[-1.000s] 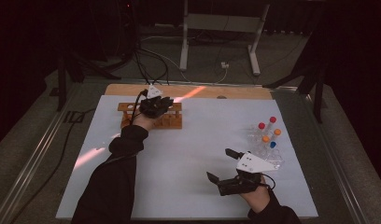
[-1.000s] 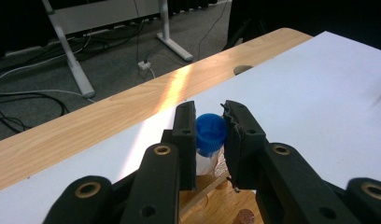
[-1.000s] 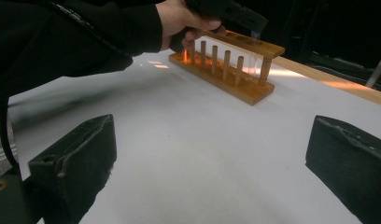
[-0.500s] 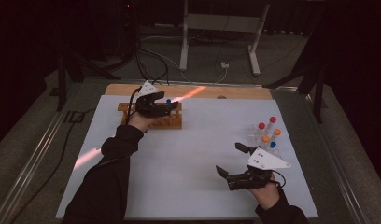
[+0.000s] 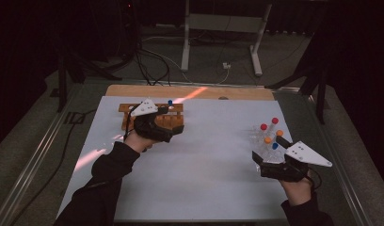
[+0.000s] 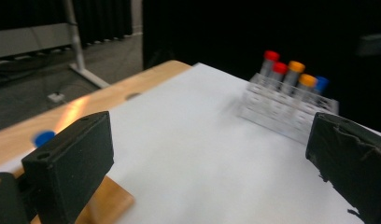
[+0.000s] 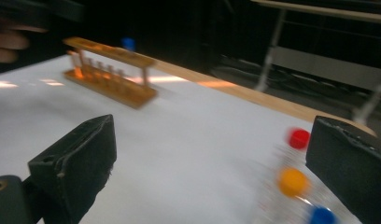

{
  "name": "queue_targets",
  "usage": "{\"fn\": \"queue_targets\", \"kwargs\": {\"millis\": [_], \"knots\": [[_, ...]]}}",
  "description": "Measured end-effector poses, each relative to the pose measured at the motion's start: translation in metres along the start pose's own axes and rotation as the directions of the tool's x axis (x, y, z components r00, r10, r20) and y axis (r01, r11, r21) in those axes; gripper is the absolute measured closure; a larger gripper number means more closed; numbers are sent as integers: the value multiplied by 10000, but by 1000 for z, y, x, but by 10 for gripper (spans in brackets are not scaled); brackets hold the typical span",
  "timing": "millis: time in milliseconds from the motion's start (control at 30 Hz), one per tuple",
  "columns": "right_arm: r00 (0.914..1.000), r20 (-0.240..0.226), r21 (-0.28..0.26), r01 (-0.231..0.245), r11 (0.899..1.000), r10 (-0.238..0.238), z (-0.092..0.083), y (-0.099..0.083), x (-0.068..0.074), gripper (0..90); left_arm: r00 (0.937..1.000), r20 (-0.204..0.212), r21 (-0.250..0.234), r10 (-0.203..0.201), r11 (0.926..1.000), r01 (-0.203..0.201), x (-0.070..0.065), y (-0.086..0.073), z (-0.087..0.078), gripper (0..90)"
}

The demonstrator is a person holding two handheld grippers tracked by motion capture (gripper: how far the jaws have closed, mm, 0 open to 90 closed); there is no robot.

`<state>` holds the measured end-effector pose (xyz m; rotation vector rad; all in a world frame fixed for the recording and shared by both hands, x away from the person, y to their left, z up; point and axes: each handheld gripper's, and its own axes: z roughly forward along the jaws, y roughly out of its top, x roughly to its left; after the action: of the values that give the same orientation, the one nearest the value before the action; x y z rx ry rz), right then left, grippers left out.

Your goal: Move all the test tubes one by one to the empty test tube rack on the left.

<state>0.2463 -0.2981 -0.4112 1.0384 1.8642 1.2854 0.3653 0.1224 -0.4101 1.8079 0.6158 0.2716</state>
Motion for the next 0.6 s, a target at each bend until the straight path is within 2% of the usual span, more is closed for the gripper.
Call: {"fn": "queue_targets", "kwargs": {"millis": [167, 267, 333, 433, 500, 600], "knots": [[9978, 385, 357, -550, 9978, 536, -2, -15, -14, 18, 9993, 377, -96, 2, 10000, 2, -17, -13, -12, 19], [9952, 790, 634, -633, 9960, 582, 1, -23, -19, 18, 9984, 554, -53, 90, 9999, -87, -28, -20, -16, 19], [9928, 1007, 768, -729, 9944, 650, 2, -28, -23, 70, 9972, 750, 35, 61, 10000, -64, -36, -26, -19, 19], [9890, 1282, 886, -851, 9924, 733, 1, -35, -28, 167, 9943, 1033, 217, 256, 9994, -280, -47, -32, -22, 19], [9862, 1460, 1074, -945, 9897, 783, 2, -39, -31, 194, 9934, 1111, 354, 296, 9988, -337, -53, -36, -24, 19], [9838, 1459, 1425, -1250, 9819, 1041, 6, -43, -36, 285, 9924, 1210, 308, 203, 9992, -242, -59, -43, -26, 19]]}}
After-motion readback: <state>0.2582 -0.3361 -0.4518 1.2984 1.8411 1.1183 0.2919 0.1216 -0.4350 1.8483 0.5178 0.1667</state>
